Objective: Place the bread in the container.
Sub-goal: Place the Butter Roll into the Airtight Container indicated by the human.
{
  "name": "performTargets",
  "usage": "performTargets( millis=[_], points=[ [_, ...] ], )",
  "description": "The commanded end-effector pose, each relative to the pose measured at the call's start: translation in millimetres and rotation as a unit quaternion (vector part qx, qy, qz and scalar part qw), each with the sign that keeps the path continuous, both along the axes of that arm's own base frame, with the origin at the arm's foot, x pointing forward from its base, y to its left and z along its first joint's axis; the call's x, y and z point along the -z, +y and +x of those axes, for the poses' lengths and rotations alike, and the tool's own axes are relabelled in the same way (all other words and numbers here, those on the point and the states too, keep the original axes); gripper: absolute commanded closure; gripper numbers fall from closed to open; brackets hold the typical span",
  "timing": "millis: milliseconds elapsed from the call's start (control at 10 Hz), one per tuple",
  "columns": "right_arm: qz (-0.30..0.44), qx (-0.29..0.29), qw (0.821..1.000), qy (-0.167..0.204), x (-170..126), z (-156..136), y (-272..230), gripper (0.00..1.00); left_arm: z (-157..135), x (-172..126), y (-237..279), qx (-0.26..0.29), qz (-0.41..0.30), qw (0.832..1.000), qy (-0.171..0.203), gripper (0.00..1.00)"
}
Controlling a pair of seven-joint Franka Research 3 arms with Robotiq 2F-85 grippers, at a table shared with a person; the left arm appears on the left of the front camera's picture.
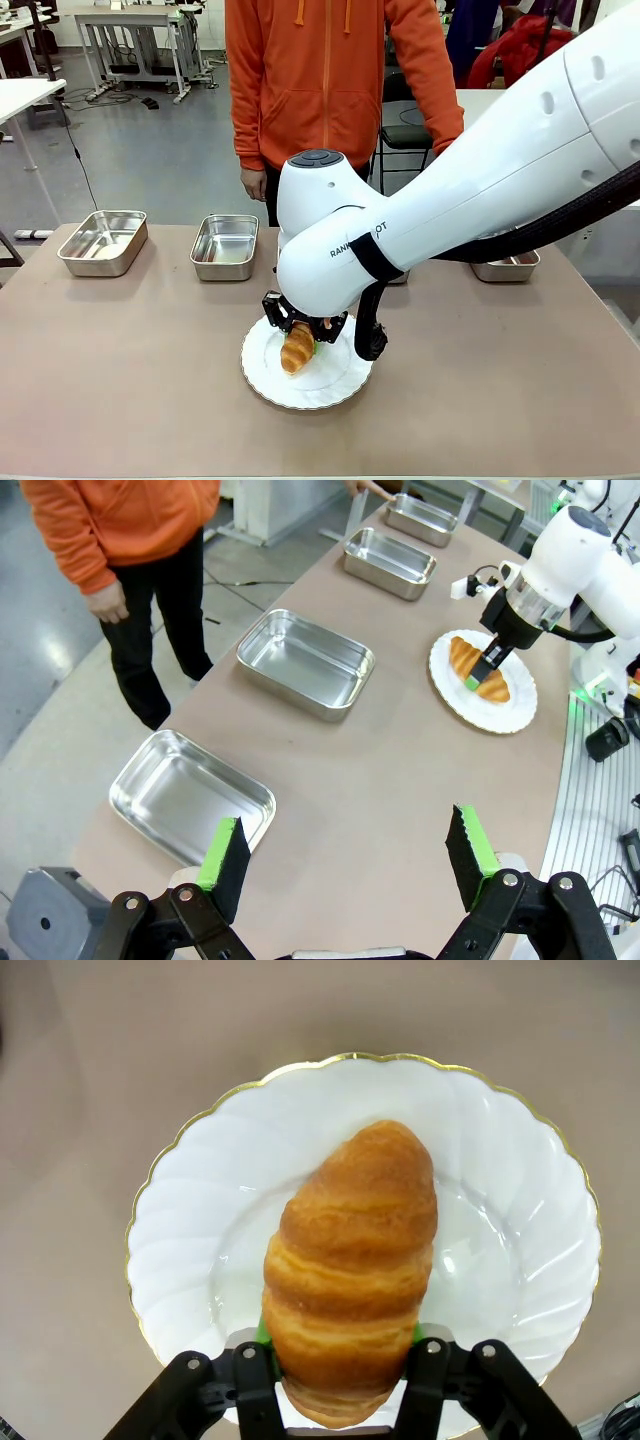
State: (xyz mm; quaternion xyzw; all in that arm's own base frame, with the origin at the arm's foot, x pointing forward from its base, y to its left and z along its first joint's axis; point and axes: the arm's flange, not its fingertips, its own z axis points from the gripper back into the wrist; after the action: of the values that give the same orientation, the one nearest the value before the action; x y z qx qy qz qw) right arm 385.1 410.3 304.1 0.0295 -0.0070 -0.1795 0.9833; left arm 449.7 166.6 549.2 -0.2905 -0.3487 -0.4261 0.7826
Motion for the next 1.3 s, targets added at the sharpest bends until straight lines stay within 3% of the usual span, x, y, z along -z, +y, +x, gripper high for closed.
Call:
performTargets(
  millis=[0, 100, 200, 500, 800, 1000, 1200],
  points=[
    [0.002, 0.004, 1.0, -0.003, 2.2, 1.1, -3.1, 0.51, -0.8, -2.5, -1.3, -0.005, 0.001, 1.0, 0.0, 0.0],
    [0.0, 0.0, 1.0, 0.0, 0.0, 0.0, 0.0, 0.51, -0.8, -2.5, -1.3, -0.005, 0.001, 1.0, 0.0, 0.0],
    [0.002, -0.01, 1.0, -0.005, -20.4, 9.0, -7.5, 0.51, -0.8, -2.5, -1.3, -0.005, 0.001, 1.0, 0.0, 0.0],
    [0.014, -0.019, 0.999, -0.024, -100.9, 32.8, -43.9, 0.51, -0.8, -2.5, -1.3, -0.005, 0.001, 1.0, 0.0, 0.0],
    [-0.007, -0.082, 0.996, -0.021, -171.8, 60.2, -108.9, 0.51, -0.8, -2.5, -1.3, -0.005, 0.001, 1.0, 0.0, 0.0],
    [-0.03, -0.151, 0.988, -0.015, -194.5, 87.7, -173.2, 0.51, -0.8, -2.5, -1.3, -0.005, 0.001, 1.0, 0.0, 0.0],
    [-0.034, -0.214, 0.976, -0.036, -191.5, 104.7, -230.3, 0.51, -0.8, -2.5, -1.3, -0.005, 0.001, 1.0, 0.0, 0.0]
  ],
)
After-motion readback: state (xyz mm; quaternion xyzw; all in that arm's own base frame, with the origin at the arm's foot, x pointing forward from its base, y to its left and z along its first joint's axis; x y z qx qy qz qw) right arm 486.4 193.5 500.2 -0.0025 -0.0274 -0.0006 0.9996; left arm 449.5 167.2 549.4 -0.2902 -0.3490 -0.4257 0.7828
